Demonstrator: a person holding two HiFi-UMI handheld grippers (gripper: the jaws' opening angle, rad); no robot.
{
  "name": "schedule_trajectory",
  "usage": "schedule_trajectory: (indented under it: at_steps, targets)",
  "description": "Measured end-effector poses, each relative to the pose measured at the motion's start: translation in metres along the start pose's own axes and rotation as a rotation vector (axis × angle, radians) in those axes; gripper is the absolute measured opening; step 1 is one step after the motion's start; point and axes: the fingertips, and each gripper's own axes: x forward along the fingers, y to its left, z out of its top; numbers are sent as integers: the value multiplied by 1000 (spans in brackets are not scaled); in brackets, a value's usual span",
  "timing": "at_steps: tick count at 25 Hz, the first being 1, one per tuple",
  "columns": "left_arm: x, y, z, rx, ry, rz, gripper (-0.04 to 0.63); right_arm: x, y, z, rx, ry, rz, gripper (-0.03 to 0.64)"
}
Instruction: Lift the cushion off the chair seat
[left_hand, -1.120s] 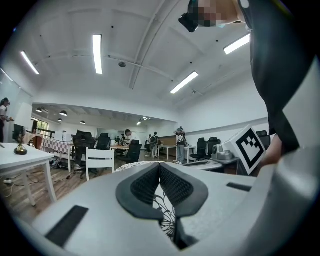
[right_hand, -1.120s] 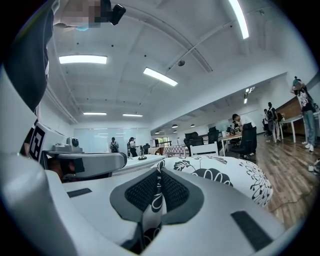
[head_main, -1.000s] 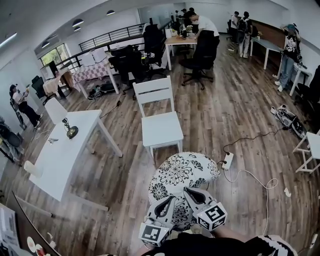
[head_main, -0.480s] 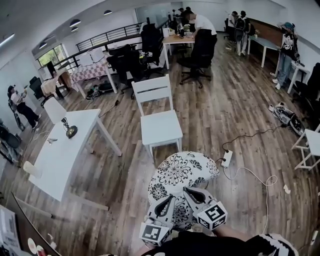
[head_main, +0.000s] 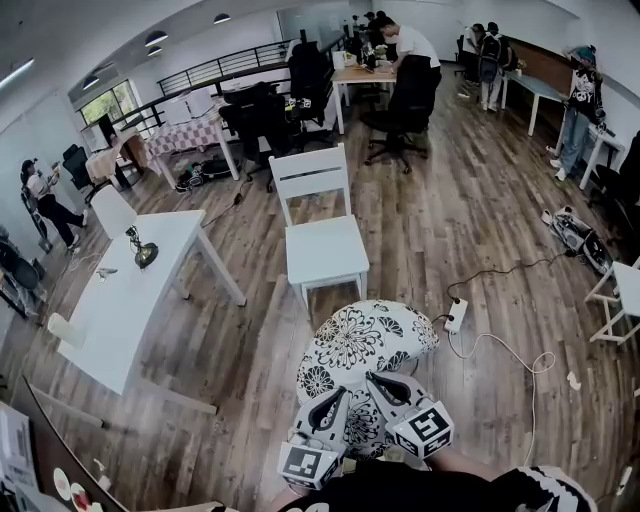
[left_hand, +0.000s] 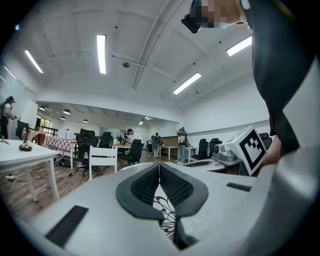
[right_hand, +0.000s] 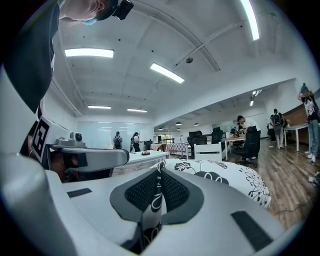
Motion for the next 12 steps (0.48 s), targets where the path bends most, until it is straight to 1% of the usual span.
schedule_trajectory:
  at_steps: [4,8,12]
  targets:
    - [-2,-5,1,10,-15,-21,5,-2,2,1,8,-5,4,32]
    - [0,-5,2,3,-54,-8,5,-1,2,-2,13,-8,13,32]
    - [-2,-5,2,3,-37,-4,6,-1,3,0,9,-9,21,32]
